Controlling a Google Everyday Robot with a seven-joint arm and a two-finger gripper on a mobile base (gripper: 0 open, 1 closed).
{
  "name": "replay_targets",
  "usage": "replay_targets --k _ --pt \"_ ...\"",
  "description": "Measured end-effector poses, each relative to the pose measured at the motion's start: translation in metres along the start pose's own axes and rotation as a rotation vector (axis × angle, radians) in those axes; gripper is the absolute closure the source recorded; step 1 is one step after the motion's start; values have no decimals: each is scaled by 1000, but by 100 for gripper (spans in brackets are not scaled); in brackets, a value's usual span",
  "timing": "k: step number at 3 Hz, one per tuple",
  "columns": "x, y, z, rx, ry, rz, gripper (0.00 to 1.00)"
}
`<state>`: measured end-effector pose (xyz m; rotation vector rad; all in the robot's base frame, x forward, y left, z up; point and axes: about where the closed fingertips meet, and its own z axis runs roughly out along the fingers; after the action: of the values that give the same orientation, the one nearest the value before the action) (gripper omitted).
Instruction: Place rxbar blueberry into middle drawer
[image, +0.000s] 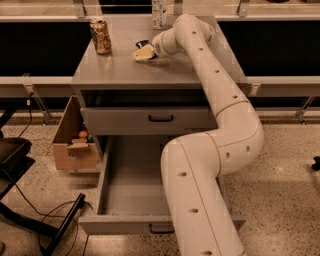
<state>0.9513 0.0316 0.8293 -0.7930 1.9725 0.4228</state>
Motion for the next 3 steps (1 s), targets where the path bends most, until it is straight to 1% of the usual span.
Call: replay_targets --k 2,3 --pt "0 0 0 0 0 0 100" --pt "-5 2 -5 0 0 0 100"
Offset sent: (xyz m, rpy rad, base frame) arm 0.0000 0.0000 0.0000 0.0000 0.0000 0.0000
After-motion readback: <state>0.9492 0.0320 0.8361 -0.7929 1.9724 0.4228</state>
